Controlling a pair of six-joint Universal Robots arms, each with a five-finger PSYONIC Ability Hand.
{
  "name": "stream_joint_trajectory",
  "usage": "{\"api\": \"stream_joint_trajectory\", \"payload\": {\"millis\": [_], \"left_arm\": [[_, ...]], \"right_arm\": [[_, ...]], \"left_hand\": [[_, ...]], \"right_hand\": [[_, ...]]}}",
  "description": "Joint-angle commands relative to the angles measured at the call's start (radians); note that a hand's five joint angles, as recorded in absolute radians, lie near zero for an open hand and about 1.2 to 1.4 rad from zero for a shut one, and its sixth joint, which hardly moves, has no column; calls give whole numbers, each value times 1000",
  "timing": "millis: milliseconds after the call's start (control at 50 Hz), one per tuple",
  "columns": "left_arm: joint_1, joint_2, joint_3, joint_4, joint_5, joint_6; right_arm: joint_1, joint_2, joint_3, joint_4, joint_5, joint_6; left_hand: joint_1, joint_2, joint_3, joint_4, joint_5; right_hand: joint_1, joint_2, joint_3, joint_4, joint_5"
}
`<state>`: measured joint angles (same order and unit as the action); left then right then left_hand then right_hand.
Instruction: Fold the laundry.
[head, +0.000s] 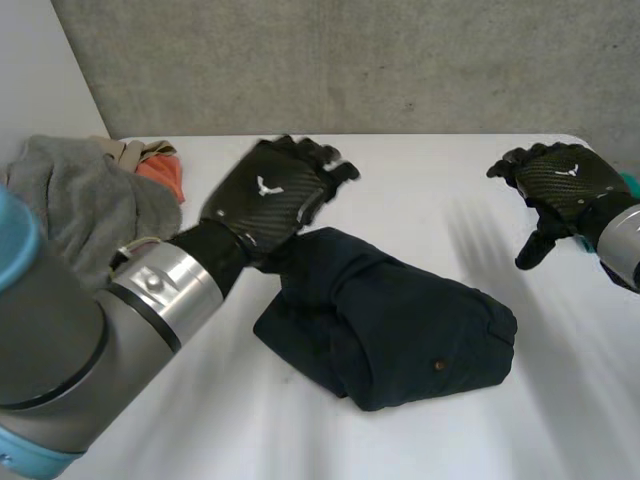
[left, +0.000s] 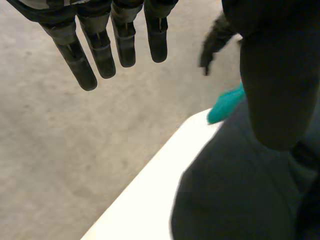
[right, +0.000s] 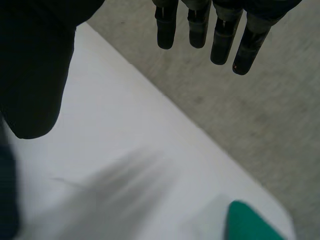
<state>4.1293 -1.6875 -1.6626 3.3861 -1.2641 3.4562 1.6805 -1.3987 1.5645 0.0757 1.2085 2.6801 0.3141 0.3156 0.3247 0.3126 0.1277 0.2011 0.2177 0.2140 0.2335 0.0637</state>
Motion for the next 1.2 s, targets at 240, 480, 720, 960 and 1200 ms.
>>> {"api": "stream_joint_trajectory", "payload": {"millis": [240,480,720,960,1200], "left_arm": [[57,-268,254,-267,-109,-16],[85,-477,463,-344,-32,-14],[92,-549,556,-327,15,-9],[134,-601,806,56,-199,162],[177,-600,1070,387,-282,212]], "right_arm": [[-8,176,-87,388,-17,175],[-5,277,-106,285,-17,176],[50,328,-198,168,5,136],[180,362,-415,-261,186,-42],[278,438,-728,-783,276,-94]], "left_hand": [[2,1,-8,4,14],[466,464,455,467,477],[1082,1081,1072,1084,1094],[1082,1081,1072,1084,1094],[1082,1081,1072,1084,1094]], "right_hand": [[-27,-43,-40,-59,-64],[368,351,355,335,330],[1195,1179,1182,1163,1158],[1195,1179,1182,1163,1158],[1195,1179,1182,1163,1158]]}}
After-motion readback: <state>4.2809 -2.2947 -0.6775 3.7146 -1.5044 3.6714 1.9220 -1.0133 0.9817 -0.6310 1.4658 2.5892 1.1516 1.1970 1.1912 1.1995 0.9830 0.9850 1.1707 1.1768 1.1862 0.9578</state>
